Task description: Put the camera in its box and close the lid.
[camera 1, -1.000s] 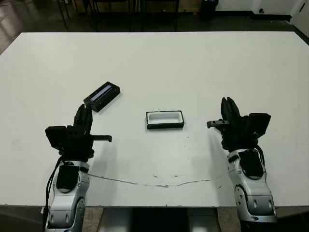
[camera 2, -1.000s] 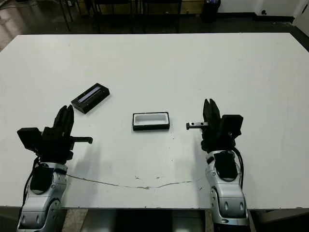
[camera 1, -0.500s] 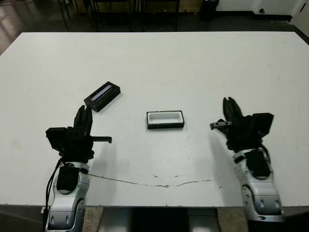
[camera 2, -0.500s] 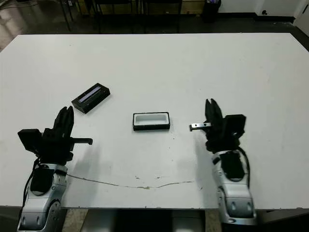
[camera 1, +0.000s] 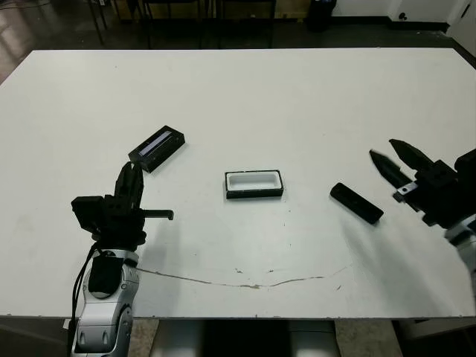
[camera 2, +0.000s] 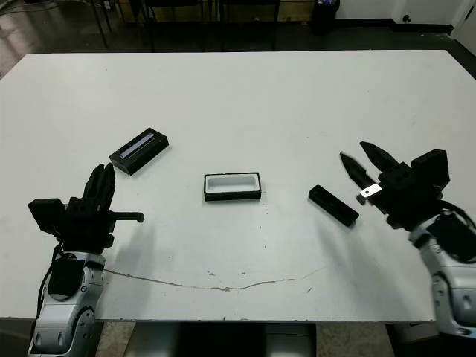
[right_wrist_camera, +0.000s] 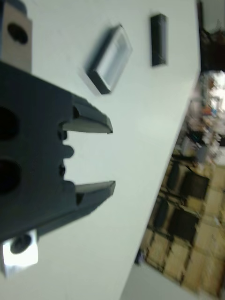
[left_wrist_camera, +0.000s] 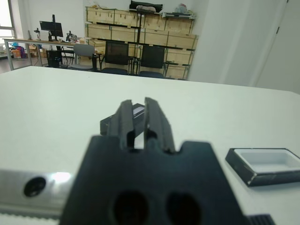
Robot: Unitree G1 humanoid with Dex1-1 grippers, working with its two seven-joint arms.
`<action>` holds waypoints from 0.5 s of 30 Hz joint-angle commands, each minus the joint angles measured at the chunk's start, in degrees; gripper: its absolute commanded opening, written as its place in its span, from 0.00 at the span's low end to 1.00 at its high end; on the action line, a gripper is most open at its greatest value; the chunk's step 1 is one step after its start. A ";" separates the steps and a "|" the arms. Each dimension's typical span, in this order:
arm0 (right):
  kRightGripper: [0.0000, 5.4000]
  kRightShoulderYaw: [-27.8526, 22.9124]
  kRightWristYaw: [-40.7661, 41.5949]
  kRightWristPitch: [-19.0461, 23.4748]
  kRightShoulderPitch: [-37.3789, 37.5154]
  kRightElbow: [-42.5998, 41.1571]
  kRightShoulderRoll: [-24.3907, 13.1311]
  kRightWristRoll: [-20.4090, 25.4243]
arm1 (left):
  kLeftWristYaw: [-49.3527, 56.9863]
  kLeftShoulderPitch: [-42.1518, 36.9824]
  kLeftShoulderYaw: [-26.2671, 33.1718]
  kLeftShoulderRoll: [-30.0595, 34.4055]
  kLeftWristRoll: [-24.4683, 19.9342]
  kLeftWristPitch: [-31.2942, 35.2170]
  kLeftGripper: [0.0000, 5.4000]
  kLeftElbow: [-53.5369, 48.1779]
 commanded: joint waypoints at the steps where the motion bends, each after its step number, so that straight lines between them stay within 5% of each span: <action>1: 0.52 0.82 3.64 2.49 0.97 0.48 -3.36 0.38 | 0.26 0.40 -0.18 -0.10 0.19 1.32 0.00 0.55; 12: 0.98 1.56 14.98 7.26 -0.70 6.18 -4.27 7.82 | 0.08 0.99 -0.36 0.45 0.39 2.84 0.00 -0.60; 15: 1.00 1.83 15.67 7.44 -0.85 7.18 -3.78 8.11 | -0.21 1.01 -0.26 0.74 0.63 2.27 0.00 -0.25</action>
